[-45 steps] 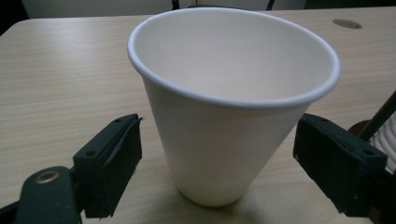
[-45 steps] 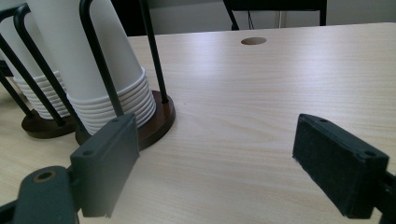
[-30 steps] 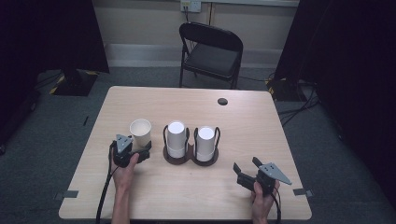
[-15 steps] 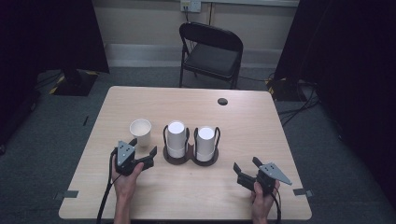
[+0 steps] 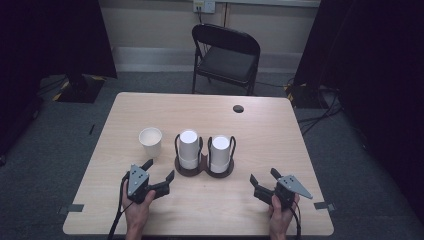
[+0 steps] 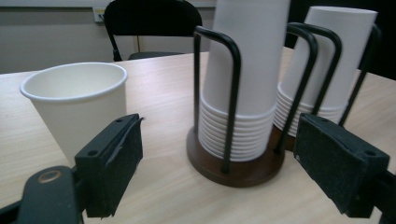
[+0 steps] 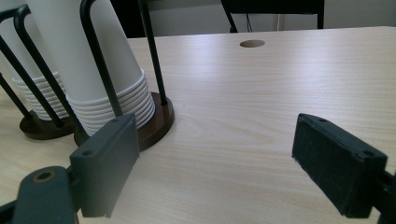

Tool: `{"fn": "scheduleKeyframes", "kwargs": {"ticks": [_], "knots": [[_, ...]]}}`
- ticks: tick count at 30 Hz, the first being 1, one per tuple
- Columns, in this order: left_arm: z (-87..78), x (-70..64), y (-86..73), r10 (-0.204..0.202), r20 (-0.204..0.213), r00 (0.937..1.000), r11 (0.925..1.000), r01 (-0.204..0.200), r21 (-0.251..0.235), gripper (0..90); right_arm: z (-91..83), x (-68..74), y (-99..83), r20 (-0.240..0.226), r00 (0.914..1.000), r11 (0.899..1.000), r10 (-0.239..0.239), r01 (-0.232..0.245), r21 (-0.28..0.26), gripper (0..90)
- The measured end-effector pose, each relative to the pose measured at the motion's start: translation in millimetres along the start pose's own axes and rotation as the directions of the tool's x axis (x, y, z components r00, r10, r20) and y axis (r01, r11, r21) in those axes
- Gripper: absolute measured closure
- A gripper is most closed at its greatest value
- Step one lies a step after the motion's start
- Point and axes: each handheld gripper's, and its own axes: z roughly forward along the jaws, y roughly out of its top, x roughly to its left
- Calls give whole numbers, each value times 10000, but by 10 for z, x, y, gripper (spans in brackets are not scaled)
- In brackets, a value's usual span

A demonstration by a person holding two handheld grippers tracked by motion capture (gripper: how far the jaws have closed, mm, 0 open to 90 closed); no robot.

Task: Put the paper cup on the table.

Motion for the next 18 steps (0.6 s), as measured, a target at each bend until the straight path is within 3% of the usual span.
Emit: {"fn": "scheduleKeyframes", "kwargs": {"ticks": [5,13,18], "knots": [[-32,-86,-51,-279,100,9996,9995,280,-167,156,-3,-2,-1,-2,10000,10000,14,-14,-51,136],[-72,-154,-187,-747,250,9969,9972,746,56,157,0,3,-3,8,10000,9999,-55,55,-92,136],[-107,-191,-263,-468,-94,9989,9989,468,-21,155,2,9,-1,32,10000,10000,-90,90,-35,136]]}}
